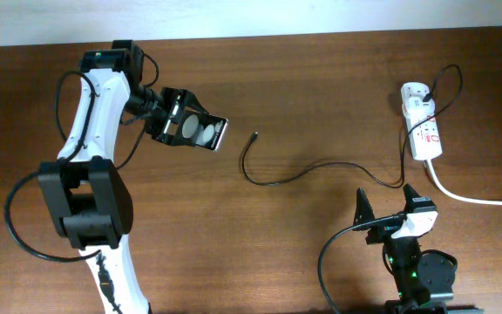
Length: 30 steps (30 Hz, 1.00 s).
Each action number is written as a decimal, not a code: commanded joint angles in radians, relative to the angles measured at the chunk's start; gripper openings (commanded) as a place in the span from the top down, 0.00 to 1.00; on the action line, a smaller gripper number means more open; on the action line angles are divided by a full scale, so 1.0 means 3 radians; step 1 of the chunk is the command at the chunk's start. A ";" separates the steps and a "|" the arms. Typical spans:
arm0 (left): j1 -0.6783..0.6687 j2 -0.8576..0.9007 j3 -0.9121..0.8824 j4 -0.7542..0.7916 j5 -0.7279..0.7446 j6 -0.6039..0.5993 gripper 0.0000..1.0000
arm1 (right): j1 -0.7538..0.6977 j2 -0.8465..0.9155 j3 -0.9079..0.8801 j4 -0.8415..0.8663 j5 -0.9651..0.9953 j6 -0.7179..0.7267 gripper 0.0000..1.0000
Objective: Plug charger to phone and switch on socket
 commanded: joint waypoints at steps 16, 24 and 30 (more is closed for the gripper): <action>-0.0150 -0.0020 0.0089 -0.0042 -0.1031 -0.0098 1.00 | -0.0017 -0.0027 -0.0018 -0.0015 -0.0020 0.0023 0.01; -0.0319 -0.0020 0.0089 -0.0041 -0.1592 -0.0174 1.00 | -0.0019 -0.0027 -0.0018 -0.0013 -0.0019 0.0022 0.01; -0.0455 -0.0020 0.0090 -0.0043 -0.1812 -0.0223 1.00 | -0.0019 -0.0027 -0.0018 -0.0014 -0.0019 0.0022 0.01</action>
